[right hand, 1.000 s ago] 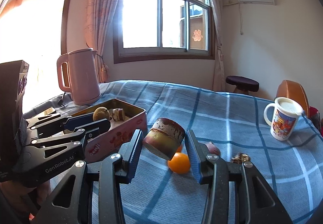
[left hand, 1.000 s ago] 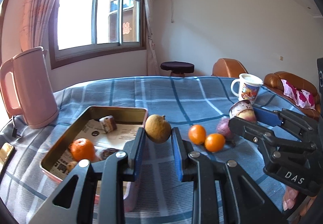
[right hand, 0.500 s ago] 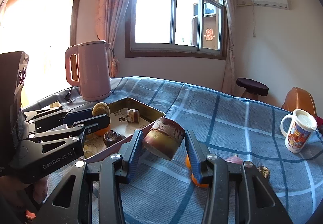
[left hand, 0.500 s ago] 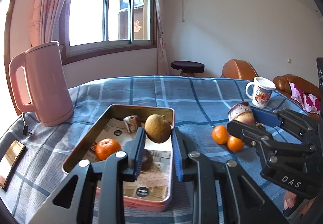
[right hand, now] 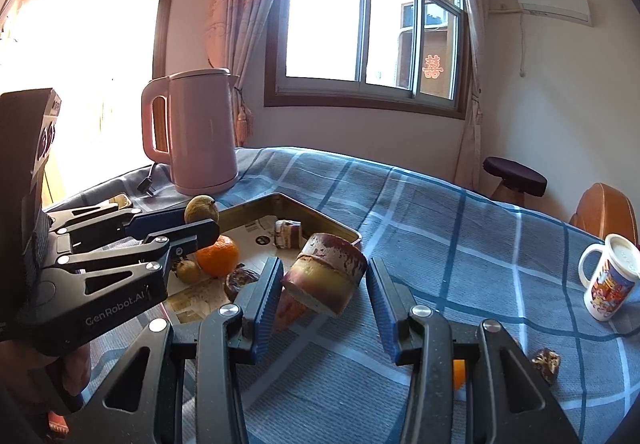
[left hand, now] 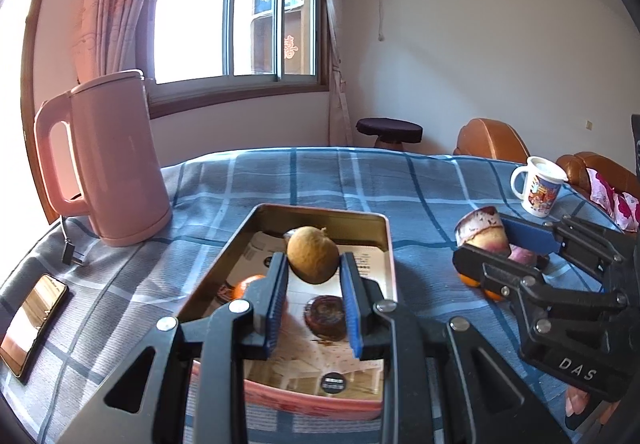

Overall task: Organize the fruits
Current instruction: 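Lower the yellow fruit and striped fruit into the pink tin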

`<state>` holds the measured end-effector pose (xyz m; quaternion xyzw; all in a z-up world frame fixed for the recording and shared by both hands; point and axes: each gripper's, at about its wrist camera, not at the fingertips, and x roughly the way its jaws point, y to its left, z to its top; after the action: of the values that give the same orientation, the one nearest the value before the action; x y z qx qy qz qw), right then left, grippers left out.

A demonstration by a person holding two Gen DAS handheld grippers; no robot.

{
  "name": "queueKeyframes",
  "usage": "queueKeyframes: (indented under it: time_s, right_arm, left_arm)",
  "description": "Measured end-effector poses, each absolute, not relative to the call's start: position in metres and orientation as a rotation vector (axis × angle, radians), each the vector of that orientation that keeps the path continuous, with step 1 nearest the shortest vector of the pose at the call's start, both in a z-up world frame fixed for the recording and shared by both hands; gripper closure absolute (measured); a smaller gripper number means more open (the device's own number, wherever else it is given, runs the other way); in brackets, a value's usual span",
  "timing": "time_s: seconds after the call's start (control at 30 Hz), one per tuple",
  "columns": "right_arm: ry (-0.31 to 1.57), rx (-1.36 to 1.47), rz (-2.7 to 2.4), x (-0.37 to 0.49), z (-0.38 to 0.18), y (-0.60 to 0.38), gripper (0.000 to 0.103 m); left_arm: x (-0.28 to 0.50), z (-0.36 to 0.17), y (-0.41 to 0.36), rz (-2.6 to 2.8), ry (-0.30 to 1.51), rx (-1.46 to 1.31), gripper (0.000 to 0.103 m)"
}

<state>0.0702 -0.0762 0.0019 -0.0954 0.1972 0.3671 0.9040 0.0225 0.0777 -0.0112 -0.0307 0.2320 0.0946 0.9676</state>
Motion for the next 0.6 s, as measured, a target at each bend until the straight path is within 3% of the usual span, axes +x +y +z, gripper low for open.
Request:
queueKeyframes:
  time_s: [0.6]
  right_arm:
    - [0.436,-0.236,0.835,0.064,-0.005,-0.031,0.058]
  left_arm:
    - [0.026,-0.019,0.115,0.249,0.538,-0.09,0.075]
